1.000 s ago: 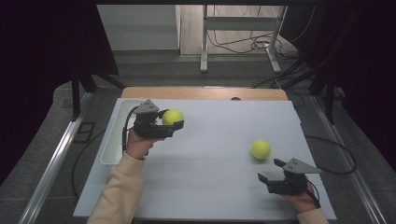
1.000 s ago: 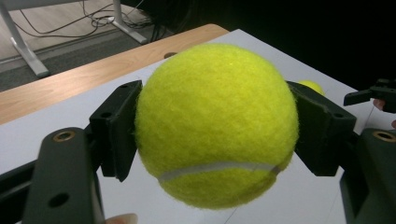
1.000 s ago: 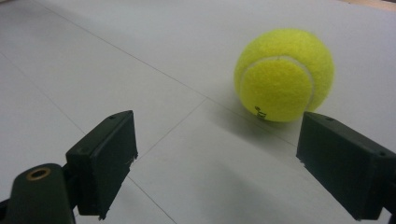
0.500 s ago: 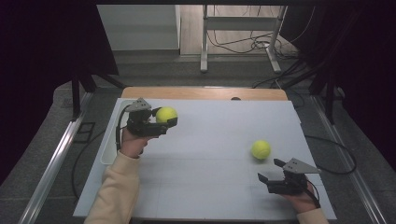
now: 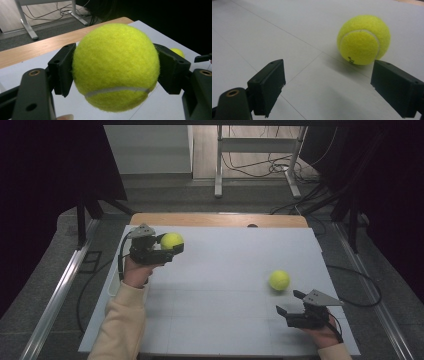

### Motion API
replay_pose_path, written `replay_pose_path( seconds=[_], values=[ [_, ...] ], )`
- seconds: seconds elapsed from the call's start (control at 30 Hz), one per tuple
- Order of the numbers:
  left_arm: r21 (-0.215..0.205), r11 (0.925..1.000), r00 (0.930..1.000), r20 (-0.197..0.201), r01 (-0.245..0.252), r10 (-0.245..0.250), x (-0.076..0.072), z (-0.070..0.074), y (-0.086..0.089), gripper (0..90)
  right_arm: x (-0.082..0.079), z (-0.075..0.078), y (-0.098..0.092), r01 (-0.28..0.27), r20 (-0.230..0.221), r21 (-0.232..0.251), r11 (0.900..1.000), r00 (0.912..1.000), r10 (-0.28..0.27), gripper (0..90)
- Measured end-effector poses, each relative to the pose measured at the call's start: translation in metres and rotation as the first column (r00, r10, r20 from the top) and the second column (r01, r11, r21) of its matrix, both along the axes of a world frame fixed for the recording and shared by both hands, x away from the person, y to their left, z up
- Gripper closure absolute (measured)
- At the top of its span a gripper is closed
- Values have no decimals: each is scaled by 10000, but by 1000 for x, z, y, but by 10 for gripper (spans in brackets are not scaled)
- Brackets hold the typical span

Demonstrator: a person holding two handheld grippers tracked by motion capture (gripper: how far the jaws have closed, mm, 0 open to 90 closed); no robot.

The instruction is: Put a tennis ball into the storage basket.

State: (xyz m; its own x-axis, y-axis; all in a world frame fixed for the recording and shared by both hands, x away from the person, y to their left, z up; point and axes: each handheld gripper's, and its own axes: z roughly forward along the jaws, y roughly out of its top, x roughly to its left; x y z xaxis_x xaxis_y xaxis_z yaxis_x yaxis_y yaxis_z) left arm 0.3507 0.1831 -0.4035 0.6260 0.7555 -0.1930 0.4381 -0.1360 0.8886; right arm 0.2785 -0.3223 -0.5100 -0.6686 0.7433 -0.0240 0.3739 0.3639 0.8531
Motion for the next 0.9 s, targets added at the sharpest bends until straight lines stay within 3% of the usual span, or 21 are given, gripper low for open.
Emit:
replay_pose_path(
  seconds=[0.9],
  values=[
    [-135,9971,9972,-45,-743,742,0,1,29,262,0,0,0,3,21,16,10000,10000,-3,129]
  ],
)
